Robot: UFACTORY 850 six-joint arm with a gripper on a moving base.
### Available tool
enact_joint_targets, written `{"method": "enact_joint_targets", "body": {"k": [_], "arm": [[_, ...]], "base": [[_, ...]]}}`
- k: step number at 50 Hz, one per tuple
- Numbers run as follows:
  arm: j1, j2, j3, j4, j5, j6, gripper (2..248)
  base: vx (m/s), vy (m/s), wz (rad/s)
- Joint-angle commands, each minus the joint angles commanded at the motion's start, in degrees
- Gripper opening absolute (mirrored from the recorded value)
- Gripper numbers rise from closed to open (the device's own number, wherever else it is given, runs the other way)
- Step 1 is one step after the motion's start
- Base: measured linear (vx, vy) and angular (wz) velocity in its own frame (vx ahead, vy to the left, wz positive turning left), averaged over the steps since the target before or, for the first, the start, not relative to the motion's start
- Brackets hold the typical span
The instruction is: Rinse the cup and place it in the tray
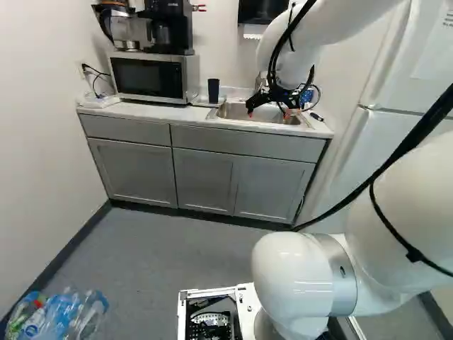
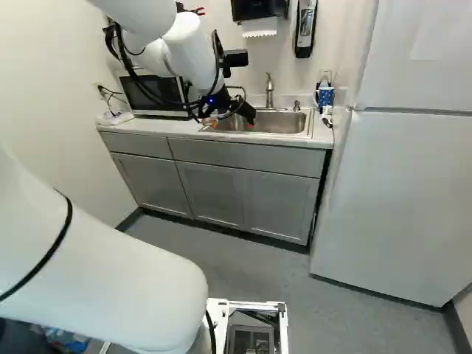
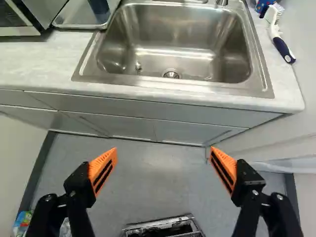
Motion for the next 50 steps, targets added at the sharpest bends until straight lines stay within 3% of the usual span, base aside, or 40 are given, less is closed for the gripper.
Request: {"method": "enact_joint_targets", "body": {"k": [18,50], "arm": [[0.0,0.0,0.0,0.0,0.0,0.0,247],[0.03,0.01,0.19,0.01,0.31,-0.01,247]], "base": [[-0.101,0.052,0.02],[-0.001,0.0,0.001]]}}
